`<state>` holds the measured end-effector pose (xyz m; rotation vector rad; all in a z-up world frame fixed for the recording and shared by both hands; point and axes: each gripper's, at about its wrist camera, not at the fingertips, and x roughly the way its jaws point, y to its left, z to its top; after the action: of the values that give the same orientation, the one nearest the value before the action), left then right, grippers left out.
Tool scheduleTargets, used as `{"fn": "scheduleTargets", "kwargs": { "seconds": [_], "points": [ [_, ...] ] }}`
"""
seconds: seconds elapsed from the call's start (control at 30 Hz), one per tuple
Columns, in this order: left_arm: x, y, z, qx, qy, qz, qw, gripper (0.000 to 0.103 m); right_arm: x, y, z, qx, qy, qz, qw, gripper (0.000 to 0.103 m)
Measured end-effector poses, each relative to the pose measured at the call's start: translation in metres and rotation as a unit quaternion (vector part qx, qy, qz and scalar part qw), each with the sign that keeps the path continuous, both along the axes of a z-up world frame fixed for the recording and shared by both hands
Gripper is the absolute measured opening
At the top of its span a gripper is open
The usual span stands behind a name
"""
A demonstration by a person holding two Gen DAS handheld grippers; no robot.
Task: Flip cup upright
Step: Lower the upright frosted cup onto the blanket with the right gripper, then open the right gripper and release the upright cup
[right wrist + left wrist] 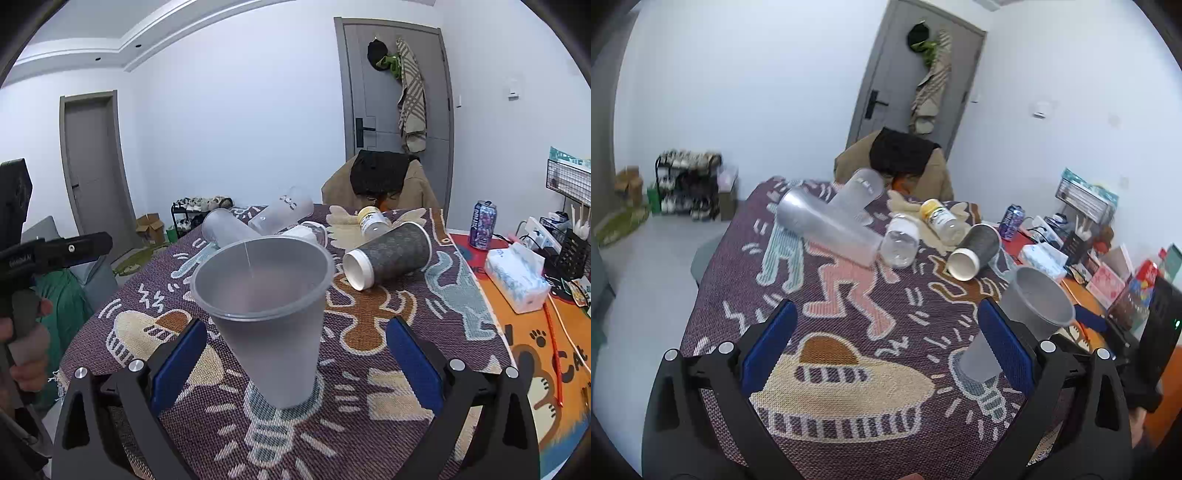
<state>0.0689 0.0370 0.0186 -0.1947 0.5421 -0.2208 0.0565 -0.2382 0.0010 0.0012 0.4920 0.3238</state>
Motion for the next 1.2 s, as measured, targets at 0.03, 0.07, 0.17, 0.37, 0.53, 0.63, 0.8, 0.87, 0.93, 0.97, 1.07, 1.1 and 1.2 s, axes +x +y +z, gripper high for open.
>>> {"fn": "scheduleTargets", "kwargs": {
  "seconds": [0.03,0.07,0.17,0.37,0.53,0.63,0.8,0.87,0.93,0.97,1.07,1.1,1.2],
  "points": [
    [-0.003,-0.005,0.001,0.005,-0.006,-0.004,1.0,0.097,-0.004,-0.004,0.001,0.004,-0.001,-0.002,1.0,0.095],
    [-0.007,-0.012,0.002,0.015,-0.017,-0.008,0.9997,0.097,-0.007,-0.008,0.002,0.01,-0.001,-0.002,1.0,0.095],
    [-0.018,-0.029,0.002,0.042,-0.038,-0.01,0.9984,0.097,-0.013,-0.019,0.004,0.014,-0.005,-0.011,1.0,0.095],
    [-0.035,-0.05,0.0,0.072,-0.056,-0.019,0.9957,0.097,-0.027,-0.039,0.003,0.023,-0.007,-0.027,0.999,0.095],
    [-0.042,-0.059,0.0,0.076,-0.056,-0.027,0.9952,0.097,-0.04,-0.055,-0.002,0.033,-0.007,-0.039,0.999,0.096],
    [-0.048,-0.06,-0.002,0.071,-0.055,-0.023,0.9957,0.097,-0.047,-0.06,-0.005,0.036,-0.004,-0.042,0.998,0.095],
    [-0.054,-0.062,-0.007,0.068,-0.048,-0.02,0.9964,0.097,-0.055,-0.061,-0.009,0.039,0.001,-0.037,0.999,0.095],
    [-0.056,-0.063,-0.009,0.072,-0.044,-0.018,0.9963,0.097,-0.057,-0.06,-0.011,0.037,0.003,-0.033,0.999,0.095],
    [-0.056,-0.064,-0.011,0.075,-0.041,-0.017,0.9962,0.097,-0.058,-0.059,-0.012,0.037,0.004,-0.029,0.999,0.095],
    [-0.057,-0.064,-0.011,0.075,-0.04,-0.016,0.9962,0.097,-0.058,-0.058,-0.012,0.038,0.005,-0.026,0.999,0.095],
    [-0.058,-0.064,-0.012,0.075,-0.039,-0.007,0.9964,0.097,-0.058,-0.056,-0.013,0.036,0.006,-0.022,0.999,0.095],
    [-0.058,-0.064,-0.012,0.073,-0.039,-0.005,0.9965,0.097,-0.058,-0.055,-0.013,0.035,0.006,-0.021,0.999,0.096],
    [-0.06,-0.066,-0.013,0.073,-0.04,-0.004,0.9965,0.097,-0.059,-0.054,-0.013,0.036,0.005,-0.019,0.999,0.095]
  ]
}}
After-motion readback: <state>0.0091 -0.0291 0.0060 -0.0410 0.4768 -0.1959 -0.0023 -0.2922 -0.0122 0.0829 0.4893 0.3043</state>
